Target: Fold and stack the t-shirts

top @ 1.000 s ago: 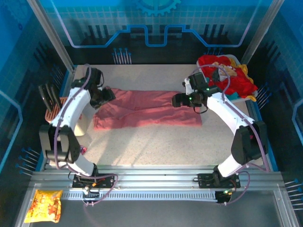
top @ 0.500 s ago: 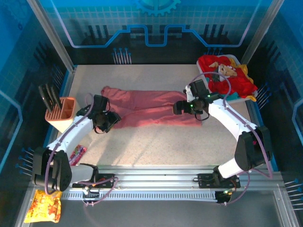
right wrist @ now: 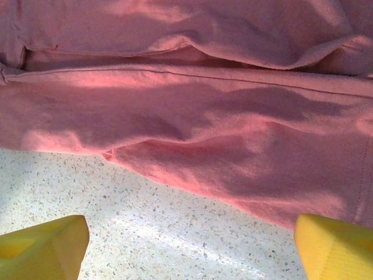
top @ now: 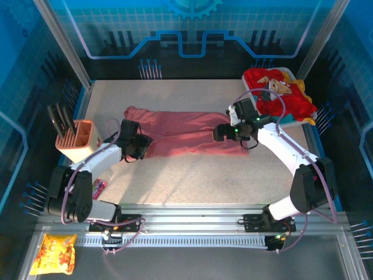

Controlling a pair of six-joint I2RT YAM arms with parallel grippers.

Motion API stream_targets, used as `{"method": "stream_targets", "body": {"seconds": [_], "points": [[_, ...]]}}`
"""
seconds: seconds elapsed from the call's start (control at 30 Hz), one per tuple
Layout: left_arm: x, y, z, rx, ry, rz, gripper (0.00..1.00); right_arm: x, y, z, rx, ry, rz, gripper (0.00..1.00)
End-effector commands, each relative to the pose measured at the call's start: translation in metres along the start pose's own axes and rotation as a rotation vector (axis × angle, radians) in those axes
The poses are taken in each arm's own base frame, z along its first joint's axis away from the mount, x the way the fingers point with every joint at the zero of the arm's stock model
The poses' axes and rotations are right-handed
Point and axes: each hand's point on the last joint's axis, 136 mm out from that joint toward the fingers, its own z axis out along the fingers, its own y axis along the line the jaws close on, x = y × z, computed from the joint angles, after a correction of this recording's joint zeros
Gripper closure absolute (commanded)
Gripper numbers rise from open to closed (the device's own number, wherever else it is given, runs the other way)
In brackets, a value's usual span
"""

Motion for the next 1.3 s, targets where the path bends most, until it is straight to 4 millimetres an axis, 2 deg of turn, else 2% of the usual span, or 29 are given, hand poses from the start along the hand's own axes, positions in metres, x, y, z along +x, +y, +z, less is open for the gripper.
{"method": "stream_targets", "body": {"seconds": [0.0,0.43,0.7,0.9,0.97,1.1,1.27], "points": [[-0.006,0.000,0.007,-0.002,-0.043,-0.073,0.55,0.004,0.002,-0.003,0.001,0.000,-0.021,0.08],[-0.007,0.017,0.029,-0.044,-0.052,-0.146,0.64,0.002,-0.006,-0.004,0.015,-0.005,-0.023,0.08],[-0.015,0.008,0.030,-0.045,-0.077,-0.130,0.70,0.002,-0.006,-0.005,0.011,-0.005,-0.024,0.09],[-0.016,0.004,0.034,-0.032,-0.078,-0.137,0.79,0.004,-0.008,-0.005,0.016,0.000,-0.024,0.09],[-0.017,0.001,0.034,-0.028,-0.079,-0.135,0.86,0.005,-0.009,-0.005,0.018,0.001,-0.021,0.09],[-0.019,-0.005,0.031,-0.013,-0.086,-0.131,0.99,0.004,-0.010,-0.005,0.014,-0.001,-0.021,0.09],[-0.022,-0.013,0.018,-0.003,-0.102,-0.099,1.00,0.004,-0.009,-0.005,0.009,0.002,-0.017,0.09]]}}
